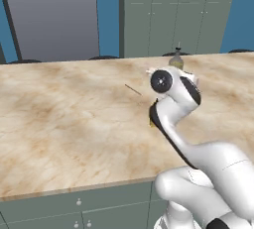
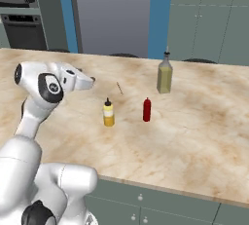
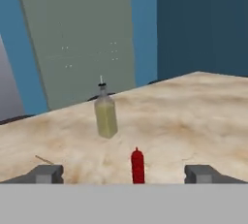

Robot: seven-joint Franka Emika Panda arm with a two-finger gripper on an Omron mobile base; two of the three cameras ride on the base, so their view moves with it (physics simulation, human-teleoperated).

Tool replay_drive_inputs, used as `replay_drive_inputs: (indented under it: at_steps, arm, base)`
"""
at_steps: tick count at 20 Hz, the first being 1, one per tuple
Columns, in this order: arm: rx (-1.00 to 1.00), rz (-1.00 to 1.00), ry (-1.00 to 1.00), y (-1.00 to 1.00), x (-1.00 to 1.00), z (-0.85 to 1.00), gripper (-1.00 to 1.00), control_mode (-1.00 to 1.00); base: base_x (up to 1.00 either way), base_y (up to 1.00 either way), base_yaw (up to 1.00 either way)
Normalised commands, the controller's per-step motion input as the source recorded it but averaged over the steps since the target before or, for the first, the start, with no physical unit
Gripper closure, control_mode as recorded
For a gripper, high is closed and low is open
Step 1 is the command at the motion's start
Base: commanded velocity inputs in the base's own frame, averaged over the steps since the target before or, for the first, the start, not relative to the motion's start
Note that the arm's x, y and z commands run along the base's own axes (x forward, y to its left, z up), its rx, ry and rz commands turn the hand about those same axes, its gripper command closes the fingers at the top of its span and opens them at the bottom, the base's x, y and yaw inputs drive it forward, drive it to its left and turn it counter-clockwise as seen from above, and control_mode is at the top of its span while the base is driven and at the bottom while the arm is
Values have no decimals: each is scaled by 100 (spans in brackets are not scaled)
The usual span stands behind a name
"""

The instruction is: Move the ketchup and mustard from the cabinet to the dining counter.

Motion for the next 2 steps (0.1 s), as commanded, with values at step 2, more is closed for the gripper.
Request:
replay_drive_inputs:
  at_steps: [2]
  arm:
    - [4,-1,46,0,-68,48,-100,-100]
  base:
    - [0,0,0]
